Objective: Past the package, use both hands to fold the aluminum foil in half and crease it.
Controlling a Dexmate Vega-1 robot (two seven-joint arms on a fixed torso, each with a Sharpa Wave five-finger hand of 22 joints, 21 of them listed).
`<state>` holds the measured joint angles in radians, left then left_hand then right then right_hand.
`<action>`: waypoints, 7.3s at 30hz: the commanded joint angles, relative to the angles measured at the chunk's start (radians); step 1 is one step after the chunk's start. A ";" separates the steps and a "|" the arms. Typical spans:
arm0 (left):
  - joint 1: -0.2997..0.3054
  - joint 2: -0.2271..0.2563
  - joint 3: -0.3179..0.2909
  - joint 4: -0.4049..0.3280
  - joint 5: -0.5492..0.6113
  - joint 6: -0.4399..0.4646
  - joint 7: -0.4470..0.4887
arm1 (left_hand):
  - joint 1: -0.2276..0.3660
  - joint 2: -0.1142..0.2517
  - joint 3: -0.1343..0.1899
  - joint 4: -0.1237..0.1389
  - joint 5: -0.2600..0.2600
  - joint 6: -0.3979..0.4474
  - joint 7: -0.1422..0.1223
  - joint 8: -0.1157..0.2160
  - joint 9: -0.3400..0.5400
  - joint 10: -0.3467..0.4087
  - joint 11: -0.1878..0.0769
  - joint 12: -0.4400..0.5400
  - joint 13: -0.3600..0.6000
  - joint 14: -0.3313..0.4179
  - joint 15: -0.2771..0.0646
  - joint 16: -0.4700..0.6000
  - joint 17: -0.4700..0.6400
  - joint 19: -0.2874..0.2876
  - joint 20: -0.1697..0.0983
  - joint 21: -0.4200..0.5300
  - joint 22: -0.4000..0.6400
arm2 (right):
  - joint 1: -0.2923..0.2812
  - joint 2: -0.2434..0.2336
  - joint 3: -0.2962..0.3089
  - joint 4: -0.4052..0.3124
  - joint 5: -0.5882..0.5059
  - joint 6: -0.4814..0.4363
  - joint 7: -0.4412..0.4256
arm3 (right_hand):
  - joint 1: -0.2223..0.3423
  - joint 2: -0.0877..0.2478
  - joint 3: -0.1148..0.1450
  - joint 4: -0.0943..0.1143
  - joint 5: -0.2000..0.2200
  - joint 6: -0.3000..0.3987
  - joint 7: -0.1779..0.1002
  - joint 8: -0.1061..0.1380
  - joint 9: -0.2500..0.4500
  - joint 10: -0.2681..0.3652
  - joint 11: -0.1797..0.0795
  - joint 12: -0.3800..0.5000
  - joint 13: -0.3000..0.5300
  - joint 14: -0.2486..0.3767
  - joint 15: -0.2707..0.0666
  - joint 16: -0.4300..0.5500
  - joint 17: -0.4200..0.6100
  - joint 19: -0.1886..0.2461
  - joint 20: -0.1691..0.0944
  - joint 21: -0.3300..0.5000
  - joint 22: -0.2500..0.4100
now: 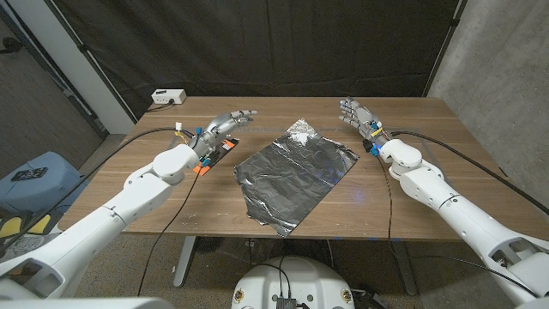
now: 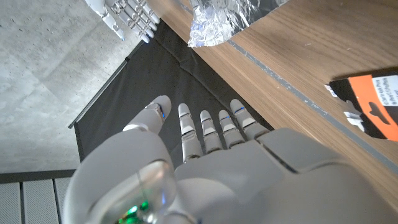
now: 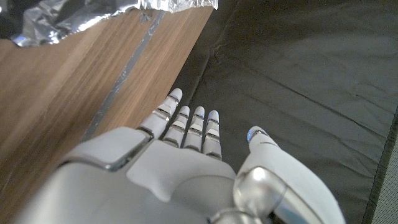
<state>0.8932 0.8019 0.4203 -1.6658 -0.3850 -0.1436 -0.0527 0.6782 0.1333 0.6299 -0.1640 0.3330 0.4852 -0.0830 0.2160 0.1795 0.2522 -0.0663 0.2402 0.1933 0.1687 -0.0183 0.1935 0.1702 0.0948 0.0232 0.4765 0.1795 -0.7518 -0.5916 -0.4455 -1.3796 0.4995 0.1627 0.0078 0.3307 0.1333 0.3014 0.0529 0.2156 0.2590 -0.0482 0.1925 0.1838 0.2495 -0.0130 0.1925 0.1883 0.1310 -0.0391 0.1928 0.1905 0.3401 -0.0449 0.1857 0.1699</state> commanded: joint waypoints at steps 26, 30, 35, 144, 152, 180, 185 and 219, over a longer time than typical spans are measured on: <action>-0.029 0.135 0.056 -0.101 0.187 0.019 -0.129 | -0.010 -0.003 -0.013 0.009 0.019 0.040 -0.004 -0.010 0.004 0.049 -0.015 0.009 0.004 0.049 -0.018 0.007 0.004 0.012 -0.012 -0.009 0.006 | 0.138 -0.047 -0.060 -0.009 -0.167 -0.073 0.018 | 0.027 -0.010 0.009 -0.032 -0.006 0.004 0.000 0.000 0.003 -0.008 0.001 0.000 0.004 -0.012 -0.022 -0.001 0.004 -0.011 -0.016 0.005 0.003; -0.005 0.154 0.047 -0.125 0.205 0.025 -0.113 | -0.012 -0.003 -0.013 0.009 0.020 0.038 -0.006 -0.014 0.004 0.053 -0.015 0.009 0.004 0.051 -0.021 0.006 0.004 0.011 -0.014 -0.010 0.006 | 0.149 -0.044 -0.066 -0.005 -0.180 -0.074 0.017 | 0.026 -0.010 0.009 -0.033 -0.007 -0.001 0.001 -0.002 0.003 -0.010 0.000 -0.001 0.004 -0.014 -0.022 -0.001 0.005 -0.014 -0.016 0.004 0.003; 0.017 0.179 0.040 -0.148 0.220 0.028 -0.114 | -0.013 -0.003 -0.013 0.009 0.021 0.036 -0.011 -0.016 0.004 0.054 -0.015 0.009 0.004 0.049 -0.021 0.003 0.004 0.009 -0.014 -0.012 0.006 | 0.160 -0.043 -0.073 0.000 -0.197 -0.080 0.014 | 0.024 -0.011 0.009 -0.033 -0.008 -0.005 0.003 -0.003 0.003 -0.012 0.003 -0.001 0.004 -0.015 -0.023 0.000 0.006 -0.015 -0.016 0.004 0.003; -0.013 0.257 0.164 -0.162 0.787 -0.024 -0.280 | -0.070 0.042 -0.126 0.040 -0.039 -0.319 -0.070 -0.051 -0.004 -0.189 -0.035 -0.061 -0.016 -0.187 -0.079 -0.022 -0.004 -0.073 -0.040 -0.120 -0.003 | 0.516 0.027 -0.425 -0.109 -0.909 -0.518 0.166 | 0.221 -0.123 -0.018 -0.218 -0.006 0.142 0.070 0.011 -0.002 0.214 -0.023 0.002 -0.011 0.146 -0.031 0.023 -0.005 0.049 -0.012 0.017 0.002; -0.016 0.257 0.170 -0.166 0.788 -0.018 -0.296 | -0.073 0.044 -0.128 0.041 -0.041 -0.320 -0.067 -0.047 -0.004 -0.189 -0.033 -0.059 -0.016 -0.187 -0.080 -0.020 -0.004 -0.075 -0.040 -0.124 -0.003 | 0.535 0.030 -0.468 -0.118 -0.972 -0.566 0.194 | 0.266 -0.131 -0.024 -0.217 0.005 0.232 0.042 0.030 -0.001 0.306 -0.037 0.016 -0.011 0.206 -0.061 0.033 -0.005 0.075 -0.026 0.020 0.003; -0.017 0.257 0.169 -0.161 0.790 -0.018 -0.290 | -0.074 0.052 -0.128 0.043 -0.045 -0.315 -0.066 -0.039 -0.005 -0.177 -0.041 -0.049 -0.017 -0.185 -0.077 -0.017 -0.005 -0.077 -0.034 -0.137 -0.003 | 0.530 0.085 -0.531 -0.046 -1.009 -0.604 0.216 | 0.340 -0.155 -0.038 -0.220 0.026 0.316 0.020 0.031 0.001 0.391 -0.065 0.011 -0.007 0.268 -0.092 0.033 -0.006 0.060 -0.043 0.009 0.003; -0.017 0.256 0.169 -0.159 0.785 -0.019 -0.290 | -0.073 0.052 -0.128 0.042 -0.045 -0.314 -0.067 -0.038 -0.005 -0.176 -0.044 -0.048 -0.017 -0.184 -0.076 -0.017 -0.005 -0.076 -0.033 -0.138 -0.003 | 0.534 0.095 -0.543 -0.022 -1.008 -0.598 0.221 | 0.346 -0.156 -0.038 -0.220 0.028 0.319 0.014 0.030 0.001 0.394 -0.066 0.011 -0.007 0.269 -0.093 0.032 -0.006 0.057 -0.043 0.008 0.003; -0.019 0.253 0.172 -0.142 0.759 -0.021 -0.291 | -0.052 0.056 -0.107 0.033 -0.038 -0.303 -0.067 -0.036 -0.004 -0.173 -0.045 -0.047 -0.017 -0.181 -0.073 -0.017 -0.005 -0.068 -0.034 -0.151 -0.003 | 0.548 0.162 -0.602 0.074 -1.012 -0.596 0.208 | 0.431 -0.166 -0.046 -0.220 0.054 0.352 -0.022 0.029 0.006 0.422 -0.105 0.014 0.002 0.305 -0.119 0.032 -0.004 0.043 -0.049 0.008 0.002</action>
<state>0.8767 1.0580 0.5883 -1.8137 0.3811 -0.1590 -0.3404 0.6159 0.1871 0.5146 -0.1311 0.2885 0.1714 -0.1500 0.1780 0.1723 0.0768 -0.1091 0.1887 0.1765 -0.0091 -0.0947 0.1702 0.1631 0.0096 -0.0185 0.3290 0.1744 -0.2115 -0.4649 -1.0246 -1.3572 -0.5029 -0.4369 0.2436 0.7402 -0.0308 0.2523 -0.1654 0.2624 0.5924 -0.0656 0.2150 0.1851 0.6539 -0.1064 0.1965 0.1842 0.4205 -0.0462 0.2168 0.1840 0.3759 -0.0448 0.1886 0.1699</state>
